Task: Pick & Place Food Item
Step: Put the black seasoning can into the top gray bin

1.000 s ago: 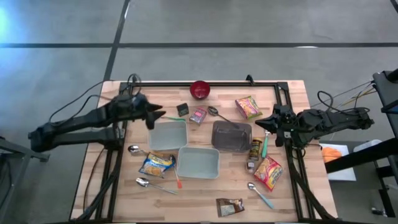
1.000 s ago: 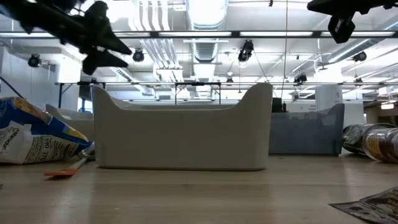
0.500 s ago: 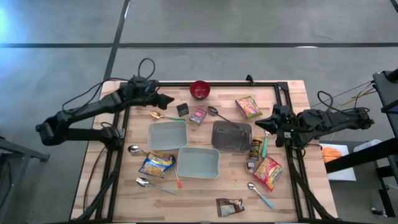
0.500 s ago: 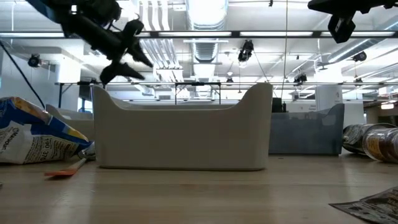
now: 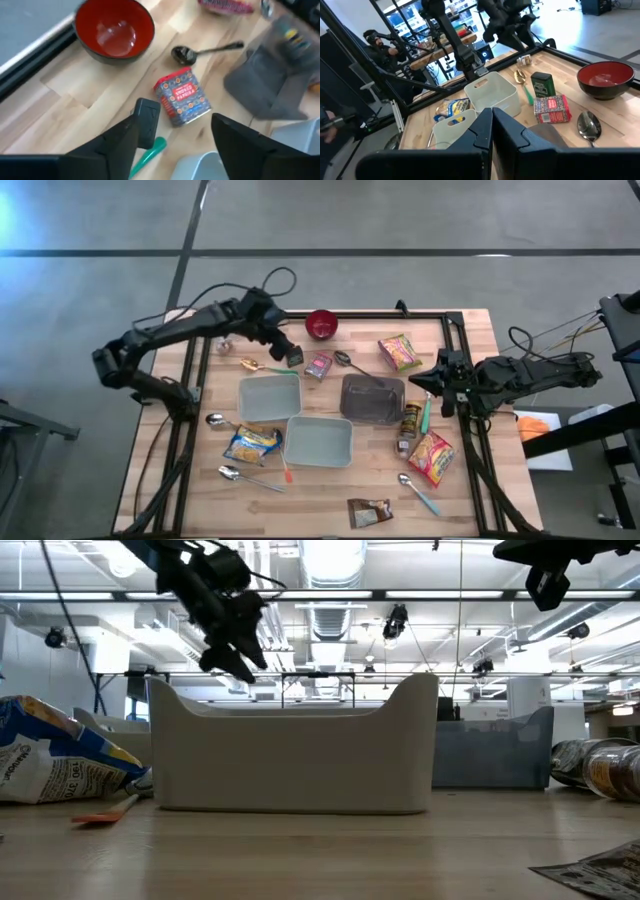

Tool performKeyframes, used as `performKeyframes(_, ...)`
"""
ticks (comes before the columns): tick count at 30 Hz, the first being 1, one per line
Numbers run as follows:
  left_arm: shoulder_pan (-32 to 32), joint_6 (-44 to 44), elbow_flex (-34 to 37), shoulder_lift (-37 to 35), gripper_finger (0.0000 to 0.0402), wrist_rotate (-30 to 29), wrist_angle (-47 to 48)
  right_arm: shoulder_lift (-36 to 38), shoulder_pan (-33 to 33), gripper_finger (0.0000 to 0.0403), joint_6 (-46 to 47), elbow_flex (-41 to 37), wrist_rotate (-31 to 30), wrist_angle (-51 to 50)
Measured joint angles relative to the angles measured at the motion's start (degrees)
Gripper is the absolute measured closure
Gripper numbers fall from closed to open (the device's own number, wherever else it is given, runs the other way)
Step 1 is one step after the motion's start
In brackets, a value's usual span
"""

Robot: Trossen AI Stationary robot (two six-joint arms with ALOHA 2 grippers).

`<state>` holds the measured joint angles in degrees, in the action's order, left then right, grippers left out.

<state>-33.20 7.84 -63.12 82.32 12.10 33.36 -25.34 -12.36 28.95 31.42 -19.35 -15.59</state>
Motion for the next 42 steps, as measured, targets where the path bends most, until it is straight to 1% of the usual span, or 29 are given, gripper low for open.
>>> performKeyframes(4,0.3,-2.1,-1.8,4.2,0.0084,0.0,1.6,0.0,0.0,0.0394,0.0,0.0,0.4,0.0)
performKeyframes(7,0.3,-1.5,-2.7,6.7,0.005,-0.5,2.2,0.0,0.0,0.0394,0.0,0.0,0.5,0.0)
performKeyframes(10,0.5,-1.0,-2.7,8.7,0.0027,-1.0,2.4,0.0,0.0,0.0394,0.0,0.0,0.5,0.0)
performKeyframes(13,0.5,-0.5,-2.7,10.9,0.0013,-1.8,2.3,0.0,0.0,0.0394,0.0,0.0,0.5,0.0)
performKeyframes(16,0.5,-0.4,-2.6,12.7,0.0009,-3.2,2.5,0.0,0.0,0.0394,0.0,0.0,0.5,0.0)
performKeyframes(19,0.5,-0.9,-2.6,14.0,0.0009,-6.2,2.5,0.0,0.0,0.0394,0.0,0.0,0.5,0.0)
performKeyframes(29,2.1,-10.6,-2.6,15.1,0.0009,-11.5,1.2,0.0,0.0,0.0394,0.0,0.0,0.5,-0.1)
performKeyframes(35,3.4,-16.5,-2.1,15.1,0.0009,-11.9,-1.6,0.0,0.0,0.0394,0.0,0.0,0.5,-0.2)
performKeyframes(42,3.5,-17.5,-2.1,15.1,0.0009,-11.9,-1.8,0.0,0.0,0.0394,0.0,0.0,0.5,-0.2)
